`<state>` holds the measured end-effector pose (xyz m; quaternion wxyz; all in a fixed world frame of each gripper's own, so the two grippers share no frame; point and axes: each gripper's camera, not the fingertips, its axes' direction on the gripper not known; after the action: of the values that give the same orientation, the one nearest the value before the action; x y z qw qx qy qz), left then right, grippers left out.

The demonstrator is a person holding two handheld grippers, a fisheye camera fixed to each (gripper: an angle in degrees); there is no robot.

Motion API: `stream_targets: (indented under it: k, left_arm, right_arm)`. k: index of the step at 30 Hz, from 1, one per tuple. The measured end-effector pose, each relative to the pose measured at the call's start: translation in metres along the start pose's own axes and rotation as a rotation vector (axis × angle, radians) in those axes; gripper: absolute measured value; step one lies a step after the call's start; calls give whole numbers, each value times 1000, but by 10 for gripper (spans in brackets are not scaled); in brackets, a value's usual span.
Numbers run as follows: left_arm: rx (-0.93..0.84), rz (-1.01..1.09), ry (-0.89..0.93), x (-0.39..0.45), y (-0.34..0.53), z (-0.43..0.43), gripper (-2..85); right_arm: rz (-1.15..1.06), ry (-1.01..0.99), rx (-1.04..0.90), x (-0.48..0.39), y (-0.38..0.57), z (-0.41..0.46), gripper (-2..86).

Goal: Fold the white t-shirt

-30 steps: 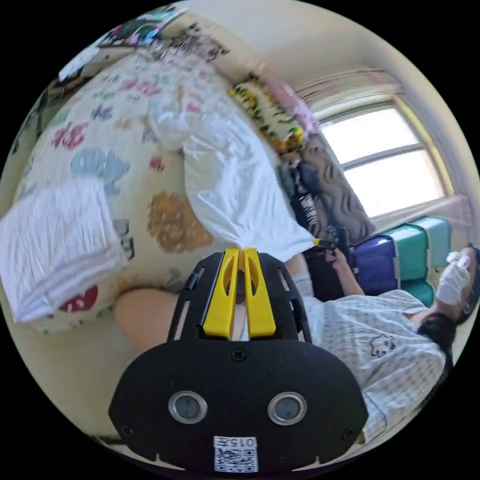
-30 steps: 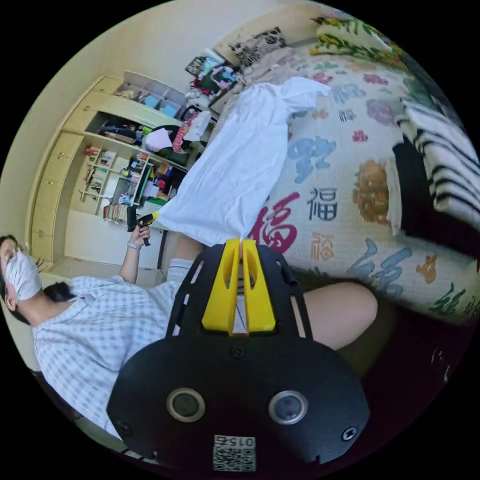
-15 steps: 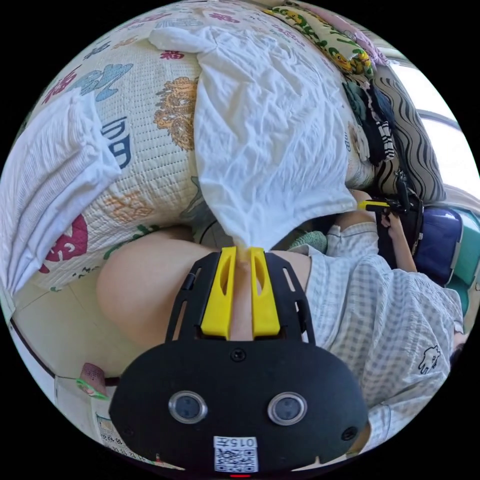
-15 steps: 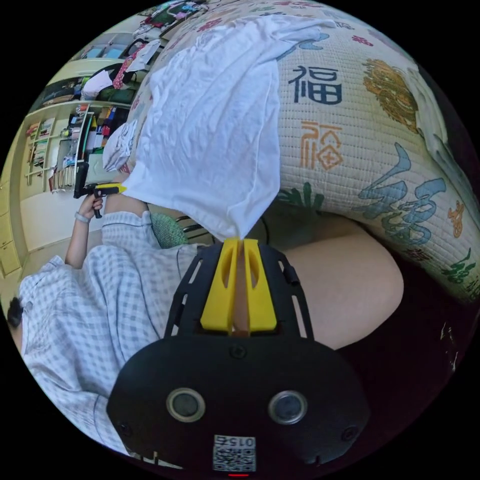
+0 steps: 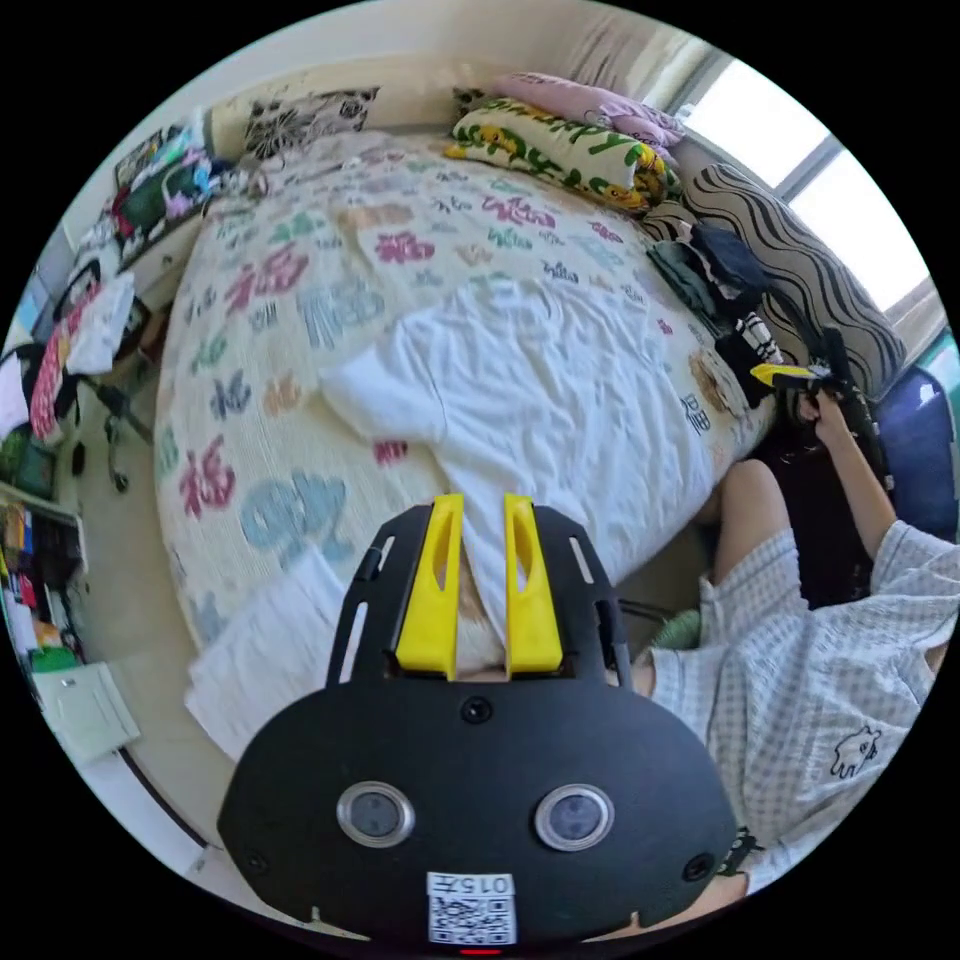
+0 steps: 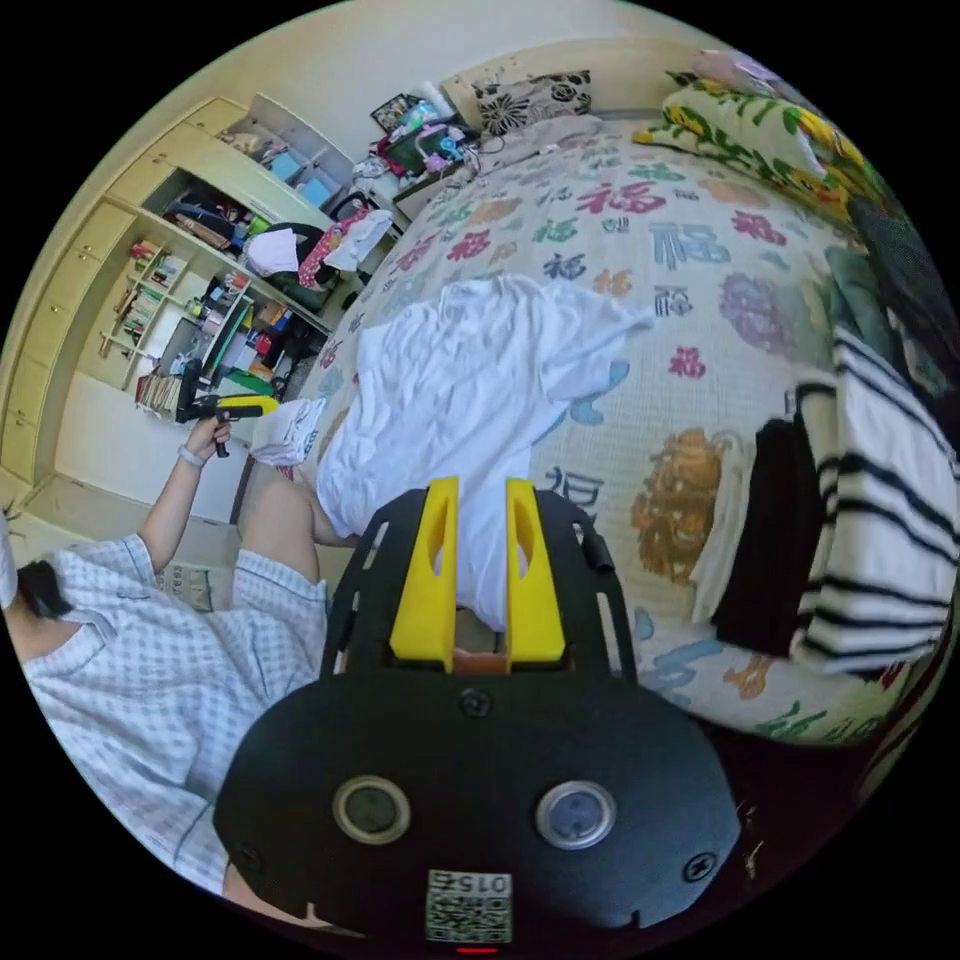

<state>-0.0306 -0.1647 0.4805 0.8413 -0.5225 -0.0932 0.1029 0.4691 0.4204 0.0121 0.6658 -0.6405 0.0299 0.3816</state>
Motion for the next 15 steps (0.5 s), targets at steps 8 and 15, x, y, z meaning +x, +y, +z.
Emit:
stream_targets:
  k: [8,15]
  left_arm:
    - [-27,90,21,2,-233,85,85]
    - [-170,30,19,-30,-321,180,91]
  right_arm:
    - [-204,107,-102,-9,-227,80,130]
    - [-221,115,-306,8,-352,185,124]
